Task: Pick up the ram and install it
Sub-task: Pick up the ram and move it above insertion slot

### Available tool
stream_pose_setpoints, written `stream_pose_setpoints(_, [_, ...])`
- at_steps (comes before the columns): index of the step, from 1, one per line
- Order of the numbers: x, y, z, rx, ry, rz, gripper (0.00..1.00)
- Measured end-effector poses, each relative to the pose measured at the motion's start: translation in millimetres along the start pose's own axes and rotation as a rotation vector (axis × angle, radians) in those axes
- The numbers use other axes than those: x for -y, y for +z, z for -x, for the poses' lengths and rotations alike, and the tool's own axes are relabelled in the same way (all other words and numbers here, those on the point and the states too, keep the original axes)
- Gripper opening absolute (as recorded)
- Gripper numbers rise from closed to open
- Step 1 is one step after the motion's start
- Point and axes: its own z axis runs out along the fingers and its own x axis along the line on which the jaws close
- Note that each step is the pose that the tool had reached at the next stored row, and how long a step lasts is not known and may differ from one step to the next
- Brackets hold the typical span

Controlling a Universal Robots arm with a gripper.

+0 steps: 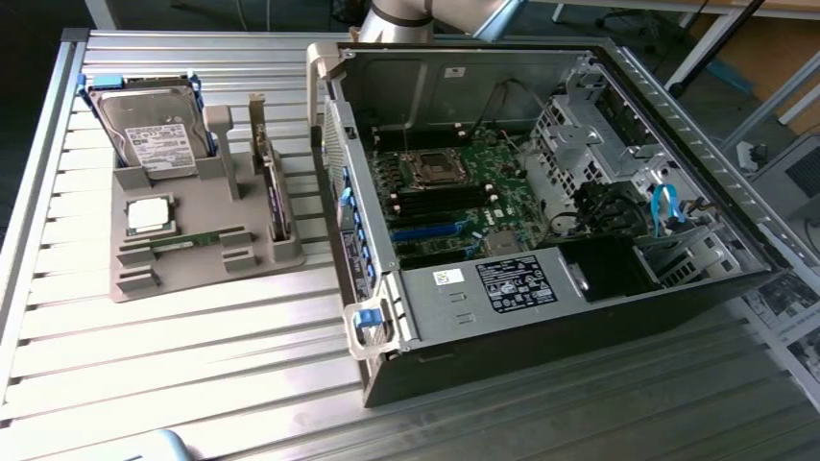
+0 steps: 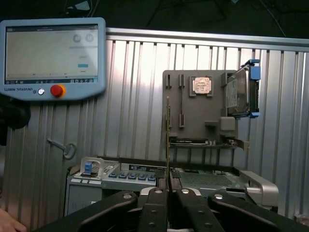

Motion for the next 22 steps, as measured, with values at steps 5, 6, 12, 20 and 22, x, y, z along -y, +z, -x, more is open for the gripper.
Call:
stream_pose_setpoints(5, [1.7,0.5,-0.1,0.0000,0.000,0.0006,0.13])
stream_pose_setpoints(6, [2.0,0.6,-0.1,0.0000,0.000,0.0007,0.13])
stream_pose_setpoints(12, [4.8,1.1,-0.3,0.0001,0.000,0.0018,0.13])
stream_pose_setpoints(20, [10.0,1.7,-0.7,0.0003,0.000,0.0039,0.13])
stream_pose_setpoints(22, [11.3,1.8,-0.7,0.0003,0.000,0.0045,0.13])
